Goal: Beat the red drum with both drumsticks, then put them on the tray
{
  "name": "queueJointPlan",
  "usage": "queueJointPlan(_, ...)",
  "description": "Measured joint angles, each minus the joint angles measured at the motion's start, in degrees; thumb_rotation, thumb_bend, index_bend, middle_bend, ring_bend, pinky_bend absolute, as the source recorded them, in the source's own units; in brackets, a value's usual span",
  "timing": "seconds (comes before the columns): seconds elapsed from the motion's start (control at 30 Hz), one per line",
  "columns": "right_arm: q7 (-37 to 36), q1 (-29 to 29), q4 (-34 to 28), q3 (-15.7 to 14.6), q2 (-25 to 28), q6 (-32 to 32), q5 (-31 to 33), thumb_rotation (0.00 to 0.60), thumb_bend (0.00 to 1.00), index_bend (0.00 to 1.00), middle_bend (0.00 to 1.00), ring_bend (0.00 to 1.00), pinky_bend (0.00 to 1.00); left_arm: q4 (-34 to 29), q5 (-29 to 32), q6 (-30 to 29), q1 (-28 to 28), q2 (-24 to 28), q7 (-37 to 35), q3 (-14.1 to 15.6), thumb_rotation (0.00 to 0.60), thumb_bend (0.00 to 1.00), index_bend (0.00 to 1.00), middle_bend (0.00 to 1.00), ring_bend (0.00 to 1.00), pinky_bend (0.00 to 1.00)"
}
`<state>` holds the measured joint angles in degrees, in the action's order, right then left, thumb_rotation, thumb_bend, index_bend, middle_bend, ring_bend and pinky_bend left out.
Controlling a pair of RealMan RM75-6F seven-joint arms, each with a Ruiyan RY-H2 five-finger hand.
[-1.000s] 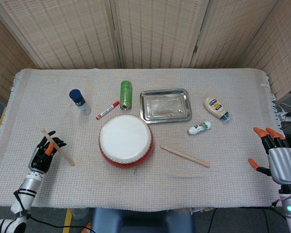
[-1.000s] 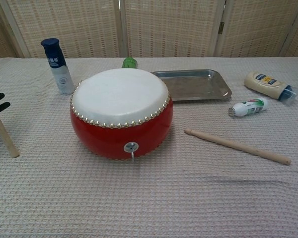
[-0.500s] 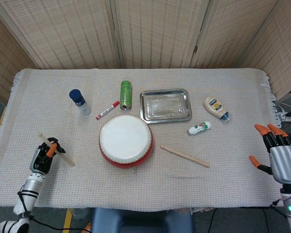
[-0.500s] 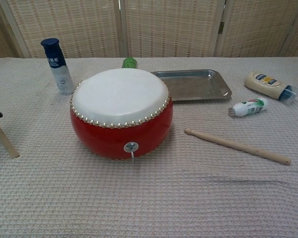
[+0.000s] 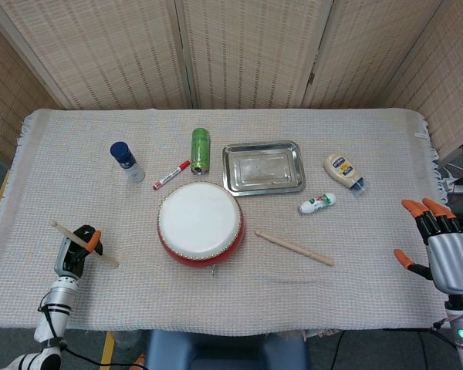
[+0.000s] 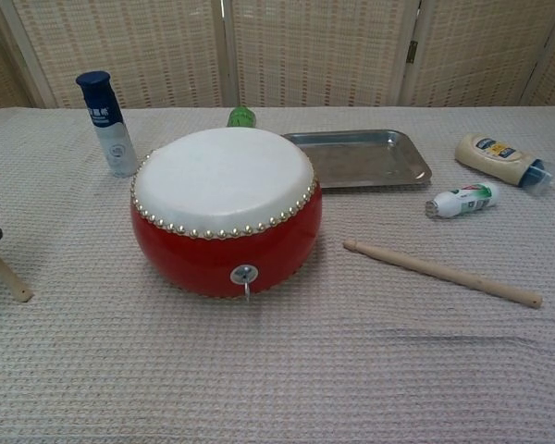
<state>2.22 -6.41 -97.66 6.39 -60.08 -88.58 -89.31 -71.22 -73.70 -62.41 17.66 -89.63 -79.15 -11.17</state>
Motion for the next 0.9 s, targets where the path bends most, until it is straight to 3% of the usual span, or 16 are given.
queueJointPlan(0.9,-1.72,0.40,0.83,-0.28,-0.68,-1.05,-0.81,0.600,0.11,0.15,0.17,0.09,0.18,5.24,-5.53,-3.21,-2.32,-5.89,3.75,3.76,0.580,0.34,0.72,0.80,0.77,0.76)
